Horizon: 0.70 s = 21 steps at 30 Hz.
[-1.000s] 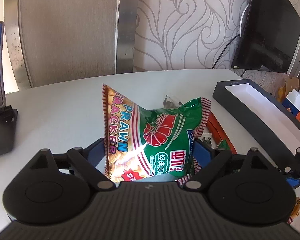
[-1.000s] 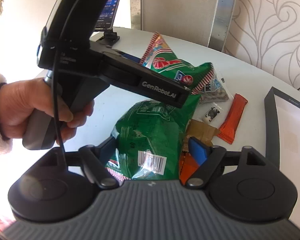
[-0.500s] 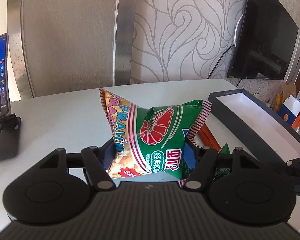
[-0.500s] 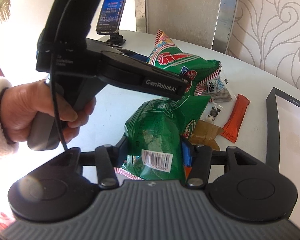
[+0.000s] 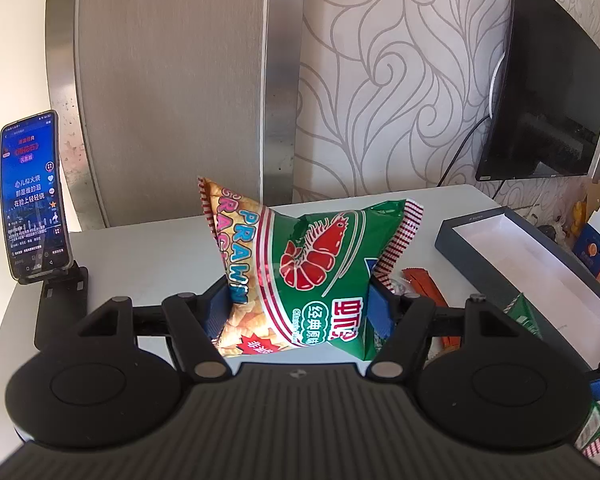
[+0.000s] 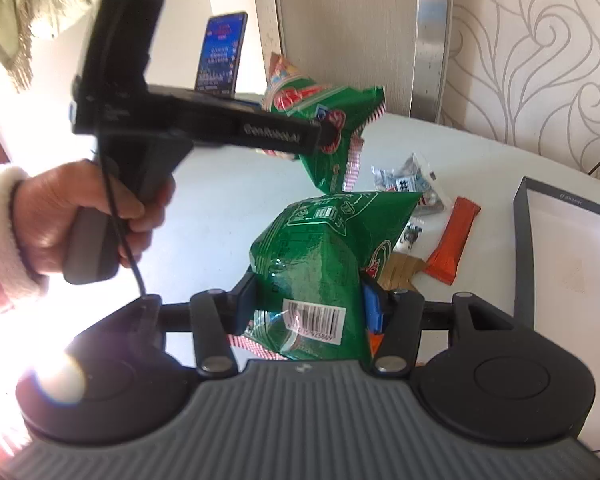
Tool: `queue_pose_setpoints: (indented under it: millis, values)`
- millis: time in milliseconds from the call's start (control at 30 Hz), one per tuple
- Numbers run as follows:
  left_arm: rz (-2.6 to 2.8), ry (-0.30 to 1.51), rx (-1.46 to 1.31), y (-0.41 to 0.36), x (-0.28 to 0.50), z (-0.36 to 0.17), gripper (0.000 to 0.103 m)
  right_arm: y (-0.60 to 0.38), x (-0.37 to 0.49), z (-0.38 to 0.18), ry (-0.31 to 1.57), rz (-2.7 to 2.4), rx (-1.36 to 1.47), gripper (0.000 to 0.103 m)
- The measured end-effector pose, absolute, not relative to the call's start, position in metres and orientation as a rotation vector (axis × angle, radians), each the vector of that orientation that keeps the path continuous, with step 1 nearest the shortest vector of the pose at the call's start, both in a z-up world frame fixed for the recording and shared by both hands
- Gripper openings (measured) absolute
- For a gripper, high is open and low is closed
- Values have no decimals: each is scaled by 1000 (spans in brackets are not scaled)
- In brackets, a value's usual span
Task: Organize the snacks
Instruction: 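Carry both bags into the dark box and open both grippers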
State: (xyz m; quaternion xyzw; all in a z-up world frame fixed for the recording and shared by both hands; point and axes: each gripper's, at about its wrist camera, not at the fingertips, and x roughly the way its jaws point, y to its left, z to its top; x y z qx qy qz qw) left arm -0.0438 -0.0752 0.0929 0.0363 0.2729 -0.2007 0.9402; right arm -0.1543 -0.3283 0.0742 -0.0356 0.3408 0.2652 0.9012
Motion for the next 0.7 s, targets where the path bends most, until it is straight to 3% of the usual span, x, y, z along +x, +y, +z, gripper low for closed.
queue_pose_setpoints:
  millis: [700]
  values:
    - [-477,524,114,-161,-48,117,73,-422,-181,113,595,421,56,56]
